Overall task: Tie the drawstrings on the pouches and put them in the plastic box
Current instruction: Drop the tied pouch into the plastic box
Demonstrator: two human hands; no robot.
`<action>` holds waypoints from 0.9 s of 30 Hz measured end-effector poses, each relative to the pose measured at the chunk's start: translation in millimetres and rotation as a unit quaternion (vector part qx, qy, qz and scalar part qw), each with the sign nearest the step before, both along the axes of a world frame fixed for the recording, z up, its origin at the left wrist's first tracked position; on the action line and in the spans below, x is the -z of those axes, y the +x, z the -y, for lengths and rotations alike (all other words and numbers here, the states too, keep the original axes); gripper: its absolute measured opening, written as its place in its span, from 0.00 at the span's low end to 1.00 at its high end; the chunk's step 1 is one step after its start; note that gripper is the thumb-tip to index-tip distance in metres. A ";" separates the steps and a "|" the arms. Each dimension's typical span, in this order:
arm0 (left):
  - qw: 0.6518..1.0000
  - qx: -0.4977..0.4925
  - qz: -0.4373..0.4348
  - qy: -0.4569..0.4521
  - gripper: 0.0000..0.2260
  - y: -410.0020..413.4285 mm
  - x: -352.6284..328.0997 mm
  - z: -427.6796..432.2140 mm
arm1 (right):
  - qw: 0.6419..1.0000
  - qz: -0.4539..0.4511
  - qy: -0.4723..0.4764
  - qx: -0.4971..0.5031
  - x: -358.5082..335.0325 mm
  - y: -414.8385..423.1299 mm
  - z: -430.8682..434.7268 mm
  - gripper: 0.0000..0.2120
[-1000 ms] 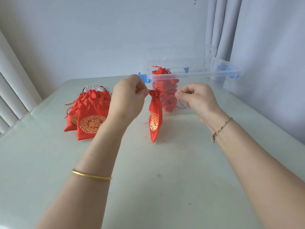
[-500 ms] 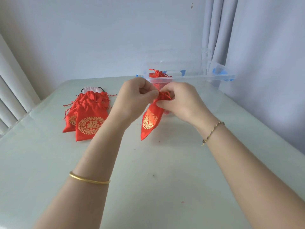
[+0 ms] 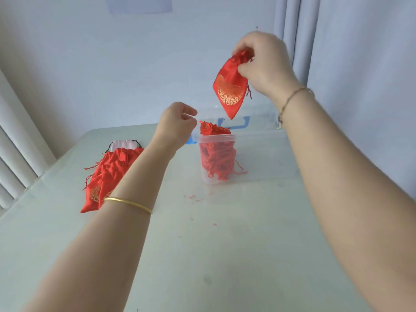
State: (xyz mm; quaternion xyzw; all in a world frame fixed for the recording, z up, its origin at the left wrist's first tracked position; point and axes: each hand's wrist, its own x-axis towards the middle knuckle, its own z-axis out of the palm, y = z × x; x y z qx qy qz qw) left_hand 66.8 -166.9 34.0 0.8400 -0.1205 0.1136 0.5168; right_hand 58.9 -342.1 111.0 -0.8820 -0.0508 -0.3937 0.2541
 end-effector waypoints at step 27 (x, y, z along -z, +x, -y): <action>0.999 -0.022 -0.027 0.010 0.11 27.4 15.1 -22.9 | 0.882 -0.466 -0.018 -0.070 48.9 39.9 -47.2 0.14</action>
